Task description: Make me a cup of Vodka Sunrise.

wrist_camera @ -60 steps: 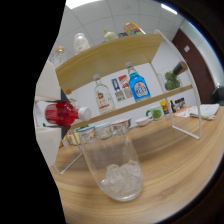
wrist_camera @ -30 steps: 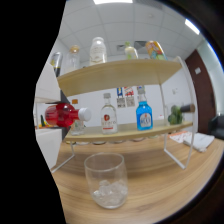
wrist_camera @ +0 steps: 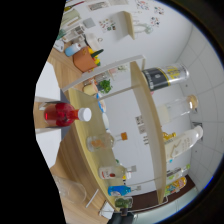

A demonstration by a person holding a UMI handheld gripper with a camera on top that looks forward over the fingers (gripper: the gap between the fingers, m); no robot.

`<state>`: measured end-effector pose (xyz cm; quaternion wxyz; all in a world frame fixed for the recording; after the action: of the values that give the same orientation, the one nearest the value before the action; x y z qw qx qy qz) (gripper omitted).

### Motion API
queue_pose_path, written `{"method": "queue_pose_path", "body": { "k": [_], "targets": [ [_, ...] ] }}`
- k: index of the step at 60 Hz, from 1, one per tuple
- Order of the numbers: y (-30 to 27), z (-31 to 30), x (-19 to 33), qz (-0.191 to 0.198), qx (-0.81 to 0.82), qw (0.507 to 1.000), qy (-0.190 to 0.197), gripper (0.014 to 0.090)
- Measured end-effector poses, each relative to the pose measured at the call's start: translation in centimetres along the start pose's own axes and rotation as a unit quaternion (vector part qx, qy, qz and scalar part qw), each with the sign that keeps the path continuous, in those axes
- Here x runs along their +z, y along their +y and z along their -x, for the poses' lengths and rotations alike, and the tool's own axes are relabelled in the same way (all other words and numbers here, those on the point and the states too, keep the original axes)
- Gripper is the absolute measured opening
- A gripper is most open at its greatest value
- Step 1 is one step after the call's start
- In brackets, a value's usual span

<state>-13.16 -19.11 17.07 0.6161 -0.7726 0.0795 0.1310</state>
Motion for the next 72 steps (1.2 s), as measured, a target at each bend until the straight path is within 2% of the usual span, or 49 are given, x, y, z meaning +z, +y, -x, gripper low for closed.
{"method": "queue_pose_path", "body": {
  "k": [10,23,49,53,59,60,62,72],
  "targets": [
    [9.0,-0.4,2.3,0.093,-0.057,0.994,0.022,0.0339],
    [15.2,-0.2,3.3,0.172,-0.113,0.978,0.035,0.0344],
    [16.0,0.2,2.6,0.183,-0.141,0.972,0.028,0.037],
    [16.3,0.1,2.3,0.194,-0.14,0.971,0.026,0.0471],
    [15.5,0.5,1.1,0.198,-0.139,0.97,0.013,0.0827],
    [15.2,0.5,0.8,0.199,-0.138,0.97,0.013,0.0867],
    [14.4,0.4,0.1,0.194,-0.136,0.971,0.013,0.0848],
    [8.6,0.5,-4.6,0.145,-0.131,0.981,0.007,0.0858]
  ]
}}
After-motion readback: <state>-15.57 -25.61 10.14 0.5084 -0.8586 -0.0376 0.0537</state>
